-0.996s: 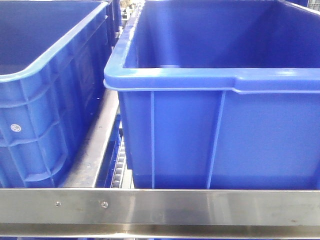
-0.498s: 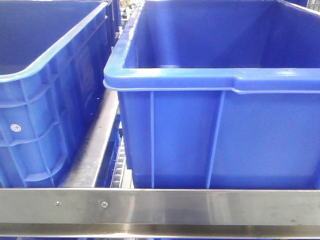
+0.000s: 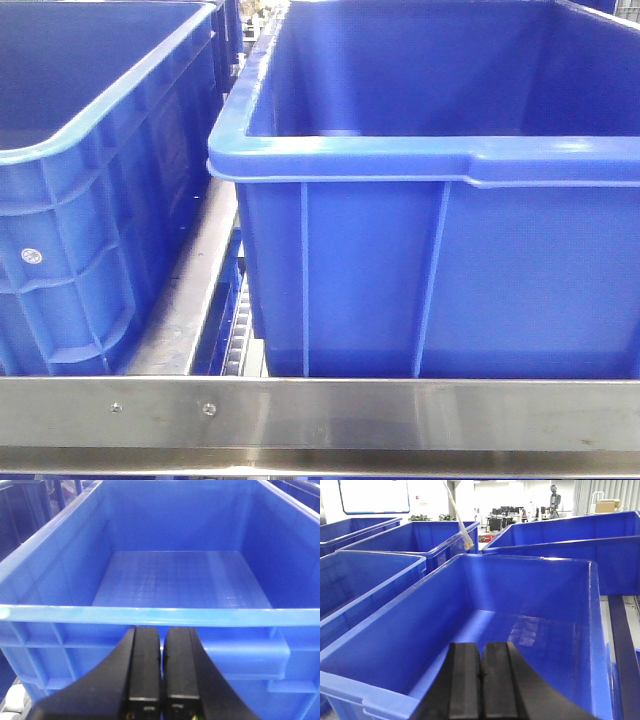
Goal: Pick red cube and place on left shelf
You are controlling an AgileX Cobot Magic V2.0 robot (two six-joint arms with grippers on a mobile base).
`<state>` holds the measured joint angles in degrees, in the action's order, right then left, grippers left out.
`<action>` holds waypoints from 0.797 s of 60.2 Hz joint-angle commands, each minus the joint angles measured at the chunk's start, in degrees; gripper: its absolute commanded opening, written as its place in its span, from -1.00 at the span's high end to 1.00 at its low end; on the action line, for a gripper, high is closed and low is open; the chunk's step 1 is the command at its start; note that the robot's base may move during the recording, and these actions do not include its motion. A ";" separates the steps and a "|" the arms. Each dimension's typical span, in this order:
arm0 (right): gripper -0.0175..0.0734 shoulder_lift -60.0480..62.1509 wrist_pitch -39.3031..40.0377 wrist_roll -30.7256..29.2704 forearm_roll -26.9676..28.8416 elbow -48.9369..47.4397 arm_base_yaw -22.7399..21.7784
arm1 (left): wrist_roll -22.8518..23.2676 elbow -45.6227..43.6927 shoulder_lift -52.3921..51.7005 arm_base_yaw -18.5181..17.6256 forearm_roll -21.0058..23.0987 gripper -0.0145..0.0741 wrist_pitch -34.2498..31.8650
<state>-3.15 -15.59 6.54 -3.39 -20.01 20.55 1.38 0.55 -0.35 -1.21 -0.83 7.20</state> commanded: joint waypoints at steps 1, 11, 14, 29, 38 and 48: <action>0.49 -0.64 6.11 -0.47 -0.68 -0.26 -0.23 | 0.05 1.32 -0.95 -0.07 0.39 0.44 -4.98; 0.49 -0.64 10.87 -0.42 2.17 5.95 -4.64 | 0.05 1.32 -0.95 -0.07 0.39 0.44 -4.98; 0.49 -0.64 12.24 -0.42 3.87 7.91 -7.10 | 0.05 1.32 -0.95 -0.07 0.39 0.44 -4.98; 0.49 -0.64 24.65 -0.42 5.49 19.36 -19.02 | 0.05 1.32 -0.95 -0.07 0.39 0.44 -4.98; 0.49 -0.57 25.92 -0.42 5.49 20.73 -22.16 | 0.05 1.32 -0.95 -0.07 0.39 0.44 -4.98; 0.49 0.37 24.91 -0.42 5.49 20.73 -22.58 | 0.05 1.32 -0.95 -0.07 0.39 0.44 -4.98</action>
<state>-2.81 4.40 6.54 2.04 1.59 -1.63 1.38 0.55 -0.35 -1.21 -0.83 7.20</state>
